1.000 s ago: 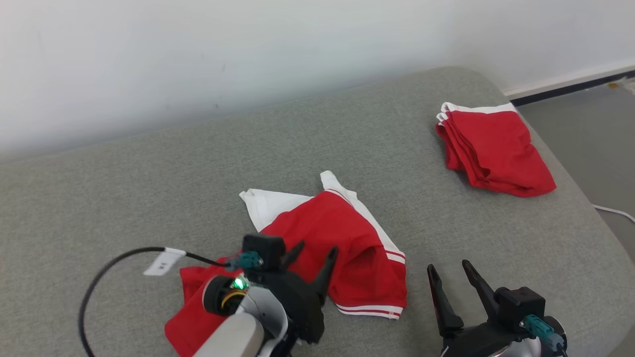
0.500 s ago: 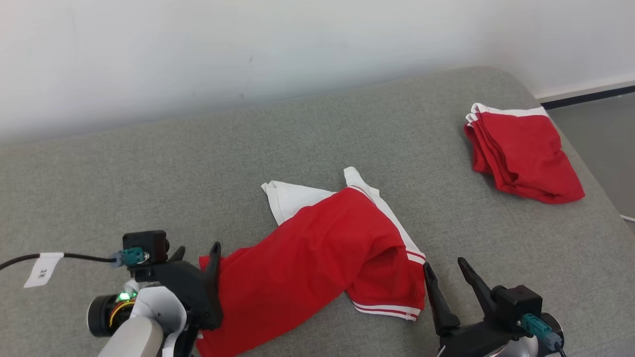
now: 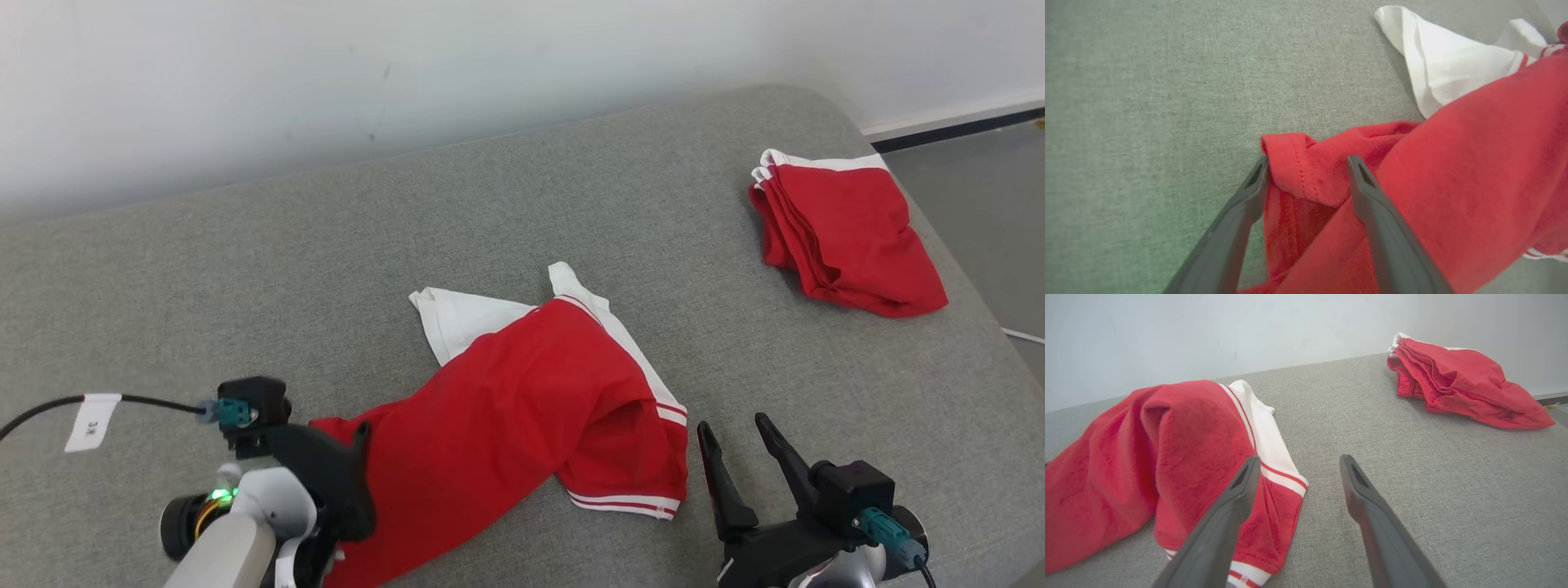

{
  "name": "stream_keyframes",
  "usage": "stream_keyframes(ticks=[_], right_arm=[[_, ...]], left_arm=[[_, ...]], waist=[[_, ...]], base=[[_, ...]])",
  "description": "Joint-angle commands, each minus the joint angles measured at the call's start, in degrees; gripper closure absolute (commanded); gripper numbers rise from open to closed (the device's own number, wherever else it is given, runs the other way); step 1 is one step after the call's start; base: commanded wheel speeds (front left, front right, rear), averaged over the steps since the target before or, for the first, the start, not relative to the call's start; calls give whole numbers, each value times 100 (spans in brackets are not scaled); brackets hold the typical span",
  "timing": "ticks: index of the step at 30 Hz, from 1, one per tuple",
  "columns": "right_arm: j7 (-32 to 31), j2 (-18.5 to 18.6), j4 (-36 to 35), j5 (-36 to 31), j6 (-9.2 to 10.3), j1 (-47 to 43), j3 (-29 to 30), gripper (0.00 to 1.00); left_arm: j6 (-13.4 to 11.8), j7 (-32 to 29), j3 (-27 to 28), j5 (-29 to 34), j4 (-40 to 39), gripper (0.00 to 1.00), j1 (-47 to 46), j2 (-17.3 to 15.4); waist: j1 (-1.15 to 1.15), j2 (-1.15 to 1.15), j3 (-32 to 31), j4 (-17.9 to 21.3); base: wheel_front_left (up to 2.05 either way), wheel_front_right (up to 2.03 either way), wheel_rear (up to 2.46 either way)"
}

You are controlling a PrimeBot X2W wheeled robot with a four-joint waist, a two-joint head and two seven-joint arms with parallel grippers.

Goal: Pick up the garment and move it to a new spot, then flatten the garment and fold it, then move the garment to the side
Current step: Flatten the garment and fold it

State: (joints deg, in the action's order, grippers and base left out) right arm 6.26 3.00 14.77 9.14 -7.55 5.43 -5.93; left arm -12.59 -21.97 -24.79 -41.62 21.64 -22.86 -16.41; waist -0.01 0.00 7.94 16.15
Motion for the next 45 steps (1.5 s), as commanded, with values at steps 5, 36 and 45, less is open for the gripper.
stream_keyframes(ticks=[5,36,45], right_arm=[[64,-10,53,13,14,40,46,0],[103,-15,123,57,14,80,-21,0],[73,-14,154,-33,14,2,38,0]], left_arm=[[304,871,153,110,-130,100,-348,69],[-24,46,-200,242,320,100,-656,-80],[243,2278,17,754,-369,100,-1185,70]], waist=[[1,0,-55,-10],[1,0,-30,44],[1,0,-294,-83]], base=[[0,0,0],[0,0,0],[0,0,0]])
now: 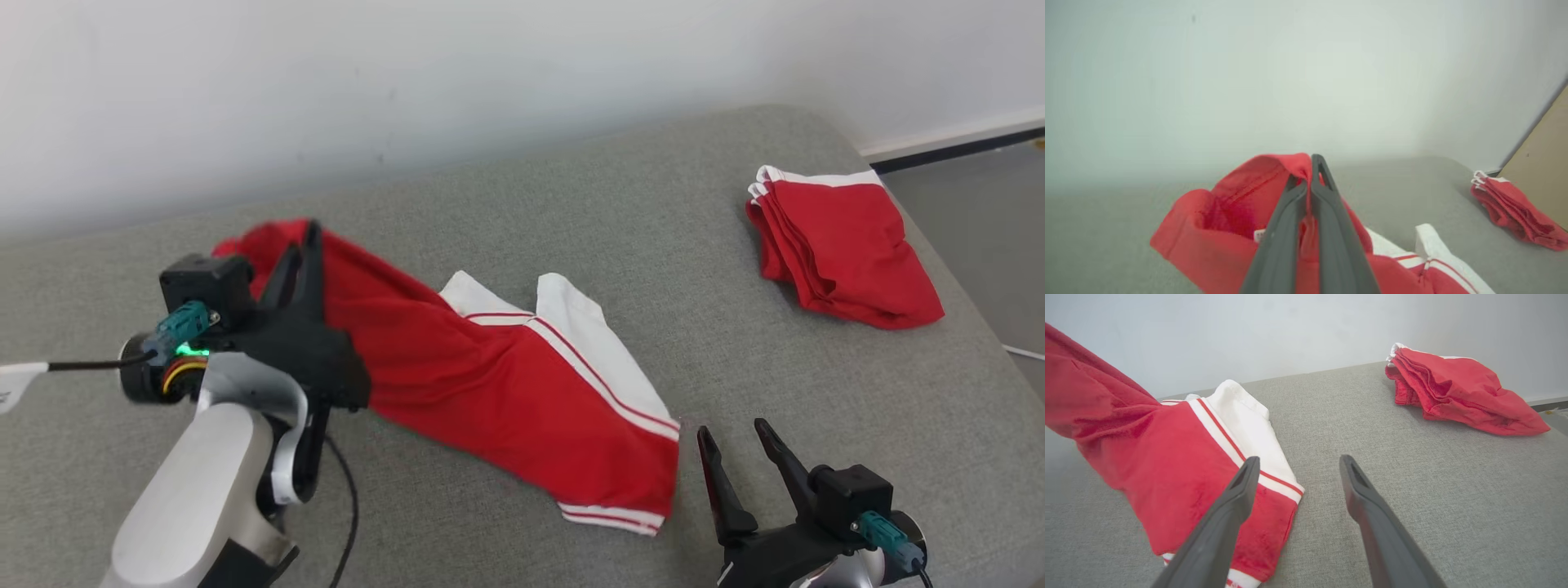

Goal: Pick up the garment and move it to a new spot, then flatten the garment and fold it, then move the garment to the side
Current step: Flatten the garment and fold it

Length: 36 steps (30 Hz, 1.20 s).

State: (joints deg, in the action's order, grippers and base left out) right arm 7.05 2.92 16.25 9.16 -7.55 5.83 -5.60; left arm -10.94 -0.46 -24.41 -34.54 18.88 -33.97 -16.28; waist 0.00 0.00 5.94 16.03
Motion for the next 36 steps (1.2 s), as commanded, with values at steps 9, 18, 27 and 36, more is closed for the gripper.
stream_keyframes(ticks=[9,18,27,36], right_arm=[[-78,-4,-26,-80,14,-155,-30,0],[-139,-6,-130,-84,14,-232,-50,0],[-72,-2,-108,7,14,-217,-45,0],[-60,-6,-75,-18,14,-222,26,0]], left_arm=[[482,884,-164,117,-1044,100,-302,267],[550,643,-318,83,-1365,100,-410,253],[821,975,-370,203,-1634,100,-1164,445],[953,547,-367,15,-1695,100,-1983,562]], waist=[[0,0,-387,-219],[0,0,-486,-270],[0,0,-410,-194],[0,0,-434,-280]], base=[[0,0,0],[0,0,0],[0,0,0],[0,0,0]])
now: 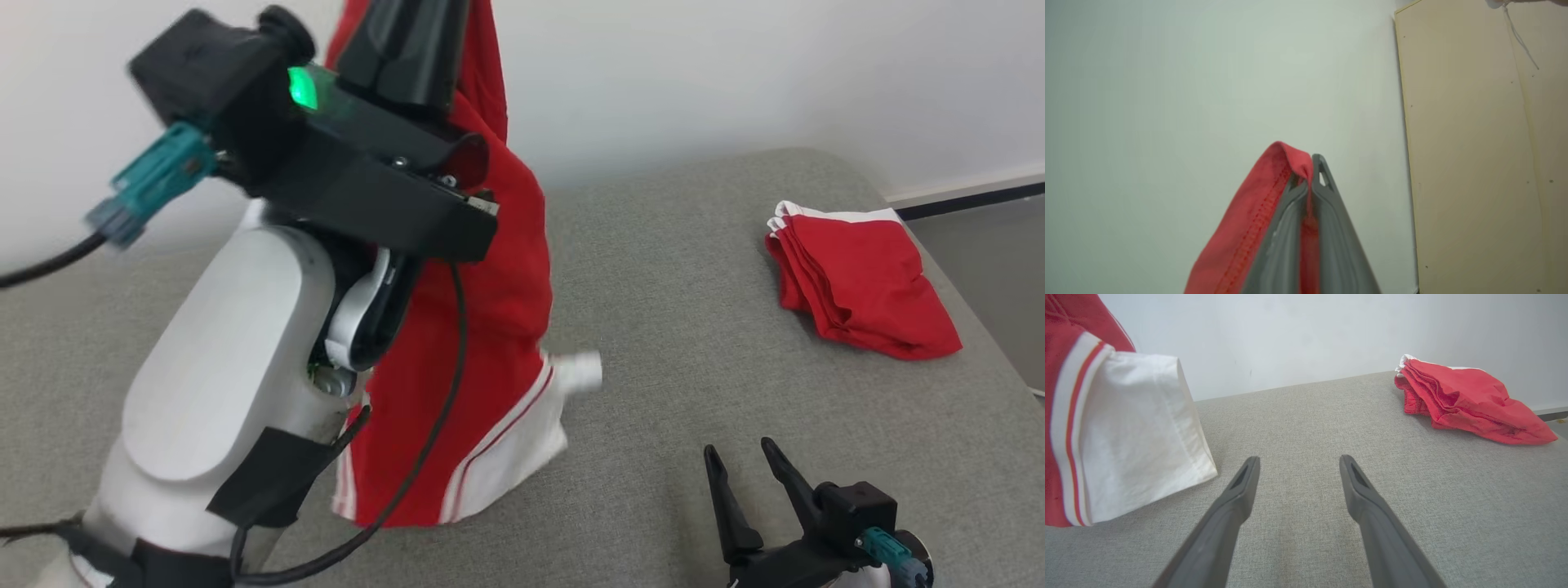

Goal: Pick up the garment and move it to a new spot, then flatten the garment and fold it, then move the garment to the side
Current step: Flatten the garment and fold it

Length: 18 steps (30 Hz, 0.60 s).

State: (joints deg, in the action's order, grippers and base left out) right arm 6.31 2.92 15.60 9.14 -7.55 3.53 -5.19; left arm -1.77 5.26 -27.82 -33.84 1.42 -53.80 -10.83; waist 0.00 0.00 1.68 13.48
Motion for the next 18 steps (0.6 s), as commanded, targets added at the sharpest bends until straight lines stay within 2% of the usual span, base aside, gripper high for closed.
stream_keyframes(ticks=[1,5,8,10,12,14,18], right_arm=[[12,-6,-4,-8,14,33,-41,0],[45,-2,20,65,14,91,-149,0],[83,-4,47,82,15,71,-166,0],[87,-2,44,84,15,46,-113,0],[90,-3,41,65,15,4,-42,0],[74,-7,28,29,15,11,-25,0],[39,4,-8,-23,15,57,-9,0]], left_arm=[[88,-96,-78,-38,182,100,-79,31],[430,-38,-341,-97,625,100,-507,327],[497,262,-215,-363,493,100,-689,539],[531,230,-228,-522,410,100,-642,590],[465,143,-169,-680,519,100,-420,528],[362,81,-145,-580,725,100,-225,306],[278,8,-121,-715,1058,100,272,162]], waist=[[0,0,-9,-31],[0,0,38,-61],[0,0,86,-87],[0,0,115,-124],[0,0,140,-201],[0,0,163,-266],[0,0,210,-427]], base=[[0,0,0],[0,0,0],[0,0,0],[0,0,0],[0,0,0],[0,0,0],[0,0,0]])
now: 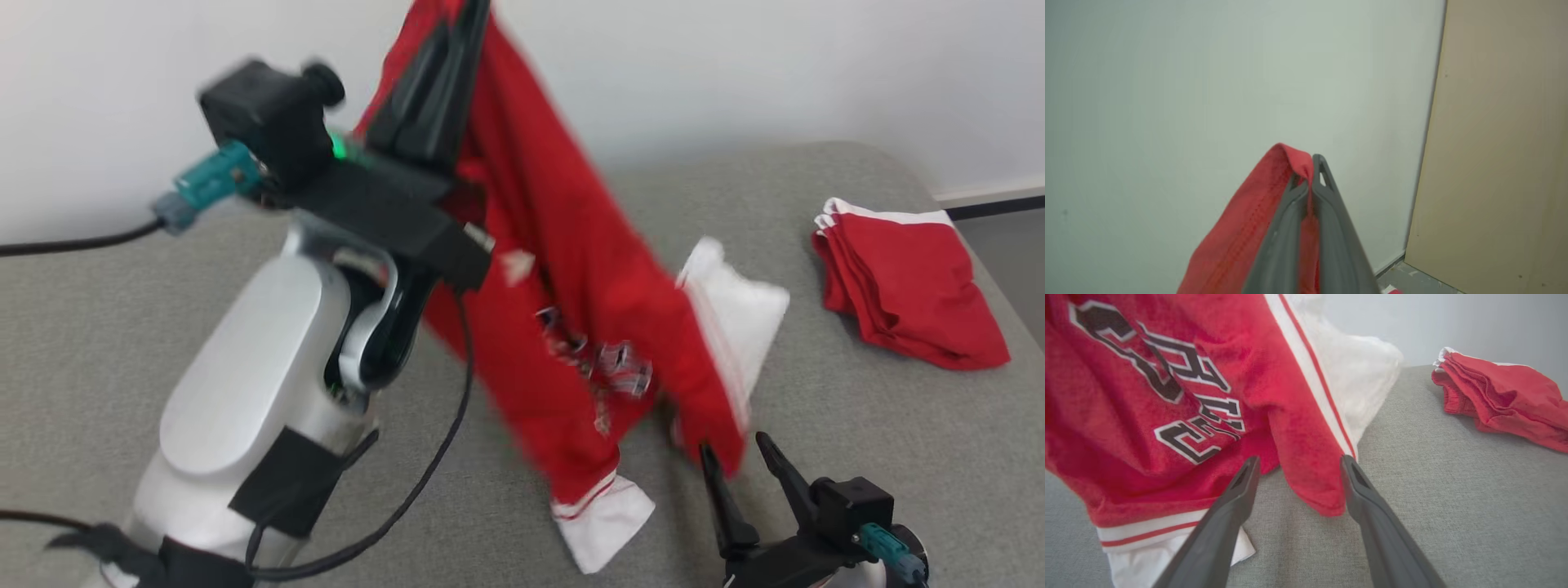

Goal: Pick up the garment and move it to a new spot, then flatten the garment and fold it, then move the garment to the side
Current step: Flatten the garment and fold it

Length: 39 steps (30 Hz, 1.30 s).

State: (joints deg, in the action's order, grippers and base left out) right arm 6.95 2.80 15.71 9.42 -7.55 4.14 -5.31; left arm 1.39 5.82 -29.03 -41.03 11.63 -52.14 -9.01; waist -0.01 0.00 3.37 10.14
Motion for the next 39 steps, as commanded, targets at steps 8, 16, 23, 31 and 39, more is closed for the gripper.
stream_keyframes(ticks=[8,16,23,31,39], right_arm=[[-69,15,-100,-100,15,51,-31,0],[-141,11,-149,-146,15,31,-23,0],[-173,66,-197,-145,15,-125,52,0],[-233,59,-363,-204,15,-110,135,0],[-261,59,-495,-227,15,267,-119,0]], left_arm=[[-625,-486,34,-84,749,100,948,-337],[-1049,-259,147,66,856,100,1403,-519],[-1640,-539,223,115,-968,100,1965,-762],[-2483,-1574,41,254,-3050,100,2807,-1310],[-1978,-1305,266,163,-984,100,2085,-1377]], waist=[[1,0,113,-252],[1,0,115,-322],[1,0,-4,-395],[1,0,67,-477],[1,0,580,-288]], base=[[0,0,0],[0,0,0],[0,0,0],[0,0,0],[0,0,0]])
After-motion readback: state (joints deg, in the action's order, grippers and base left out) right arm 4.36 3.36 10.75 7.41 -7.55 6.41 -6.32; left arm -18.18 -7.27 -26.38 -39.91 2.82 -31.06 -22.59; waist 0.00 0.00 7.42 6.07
